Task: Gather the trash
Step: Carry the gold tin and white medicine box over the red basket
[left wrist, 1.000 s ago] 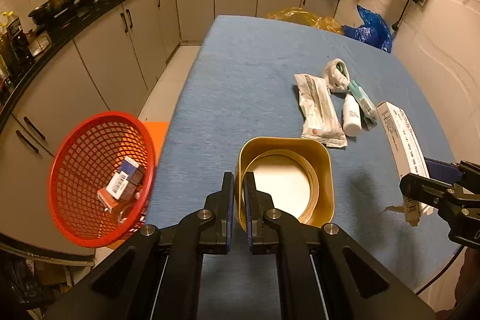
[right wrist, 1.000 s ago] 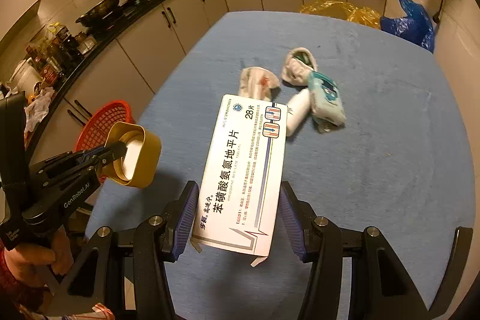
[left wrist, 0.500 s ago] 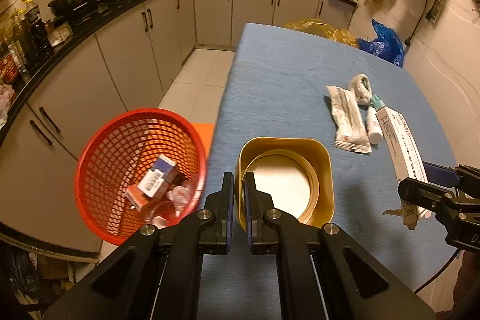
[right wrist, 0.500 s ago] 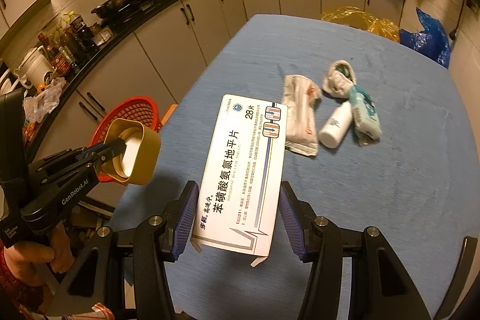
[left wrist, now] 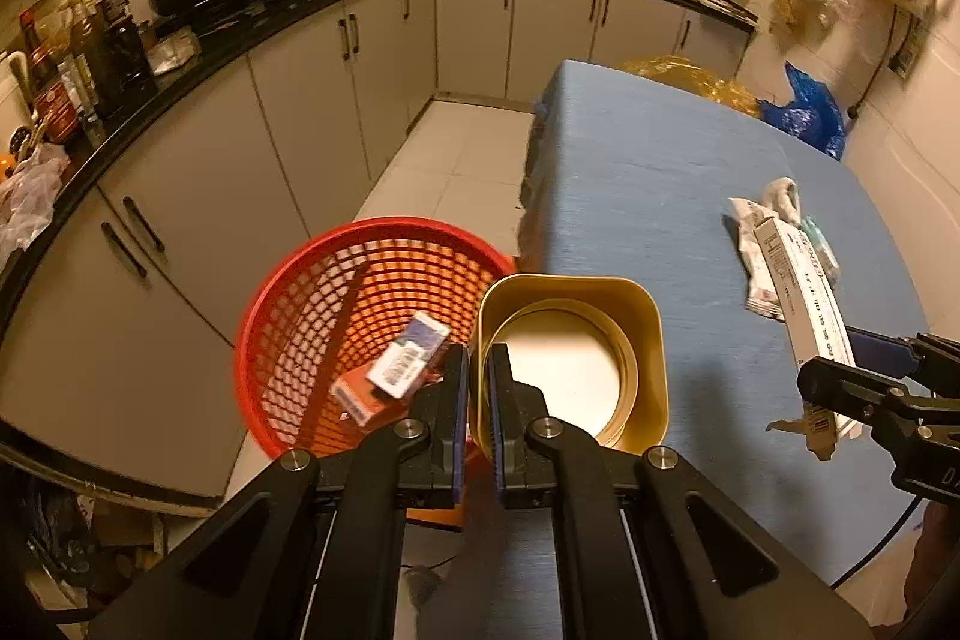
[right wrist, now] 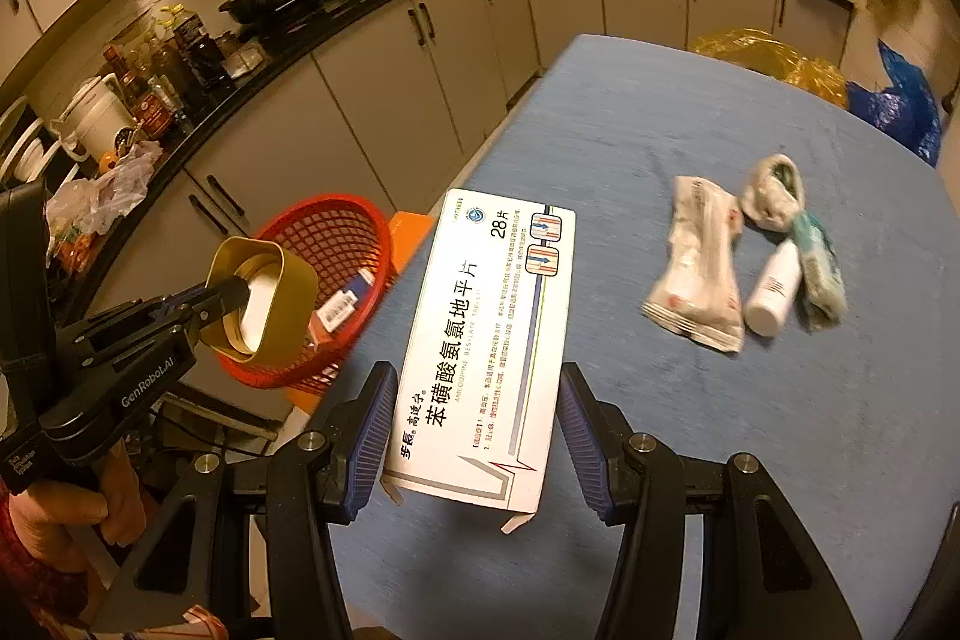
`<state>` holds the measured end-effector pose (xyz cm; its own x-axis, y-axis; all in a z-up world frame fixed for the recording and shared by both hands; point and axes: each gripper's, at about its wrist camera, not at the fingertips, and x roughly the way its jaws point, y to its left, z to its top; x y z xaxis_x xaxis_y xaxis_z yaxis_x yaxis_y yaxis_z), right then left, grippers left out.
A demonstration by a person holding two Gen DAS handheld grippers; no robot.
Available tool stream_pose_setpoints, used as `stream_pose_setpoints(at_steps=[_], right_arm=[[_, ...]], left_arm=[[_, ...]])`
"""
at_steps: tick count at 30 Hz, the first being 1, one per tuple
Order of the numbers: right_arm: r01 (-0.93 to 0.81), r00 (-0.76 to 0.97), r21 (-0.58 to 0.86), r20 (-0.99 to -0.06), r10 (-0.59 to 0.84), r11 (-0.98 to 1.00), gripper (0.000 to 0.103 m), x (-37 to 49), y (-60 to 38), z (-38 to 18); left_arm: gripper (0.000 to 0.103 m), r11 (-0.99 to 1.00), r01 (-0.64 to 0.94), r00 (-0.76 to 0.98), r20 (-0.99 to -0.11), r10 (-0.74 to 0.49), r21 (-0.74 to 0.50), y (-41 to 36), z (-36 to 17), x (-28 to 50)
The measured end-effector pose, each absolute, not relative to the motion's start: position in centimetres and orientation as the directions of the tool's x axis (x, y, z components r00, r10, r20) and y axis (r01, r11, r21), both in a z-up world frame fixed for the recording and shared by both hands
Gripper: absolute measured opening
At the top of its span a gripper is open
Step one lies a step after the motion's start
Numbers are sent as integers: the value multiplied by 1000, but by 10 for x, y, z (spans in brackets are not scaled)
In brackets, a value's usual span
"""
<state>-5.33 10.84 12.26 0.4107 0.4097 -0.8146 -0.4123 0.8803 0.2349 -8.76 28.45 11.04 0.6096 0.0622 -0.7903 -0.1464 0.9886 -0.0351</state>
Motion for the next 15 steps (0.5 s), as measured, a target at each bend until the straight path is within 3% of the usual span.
stream_pose_setpoints(at_steps=[15], right_arm=[[-470, 375, 250, -812, 448, 846, 58, -35, 168, 125]], left_arm=[[6, 973, -226, 595, -797, 106, -40, 341, 105, -86]])
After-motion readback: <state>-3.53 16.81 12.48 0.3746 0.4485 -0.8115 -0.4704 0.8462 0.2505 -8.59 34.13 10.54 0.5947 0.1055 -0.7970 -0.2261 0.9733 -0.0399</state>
